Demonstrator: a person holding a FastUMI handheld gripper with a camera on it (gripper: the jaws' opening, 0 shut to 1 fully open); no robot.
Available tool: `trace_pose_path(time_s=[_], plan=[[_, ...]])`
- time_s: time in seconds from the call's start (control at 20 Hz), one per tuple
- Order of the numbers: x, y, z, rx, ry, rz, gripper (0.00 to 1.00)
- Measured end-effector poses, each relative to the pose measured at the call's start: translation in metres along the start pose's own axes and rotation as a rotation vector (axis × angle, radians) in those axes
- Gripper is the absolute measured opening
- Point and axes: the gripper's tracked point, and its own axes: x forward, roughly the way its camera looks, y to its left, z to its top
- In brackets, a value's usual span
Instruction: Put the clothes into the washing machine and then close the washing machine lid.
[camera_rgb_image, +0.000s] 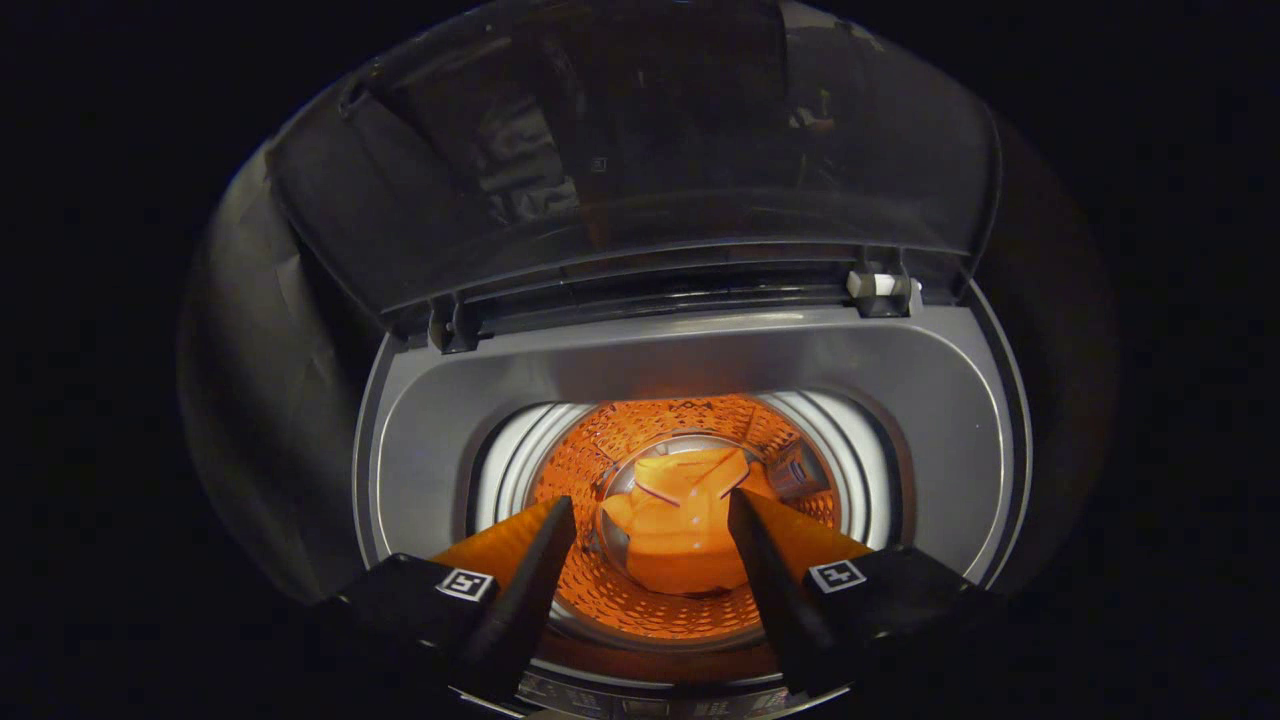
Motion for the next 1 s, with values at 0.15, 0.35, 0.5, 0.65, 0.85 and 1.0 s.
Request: trace_pose_path(time_s=[0.15,0.35,0.5,0.65,0.85,1.0], plan=[[-0.006,0.0,-0.004,0.012,0.002,-0.001,0.99],[-0.026,0.002,-0.002,0.012,-0.039,0.007,0.99],[-0.061,0.006,0.014,-0.034,-0.133,0.015,0.99],[-0.109,0.013,0.038,-0.035,-0.252,0.047,0.99],[-0.176,0.025,0.08,0.007,-0.407,0.111,0.98],[-0.235,0.033,0.127,0.037,-0.542,0.166,0.98]])
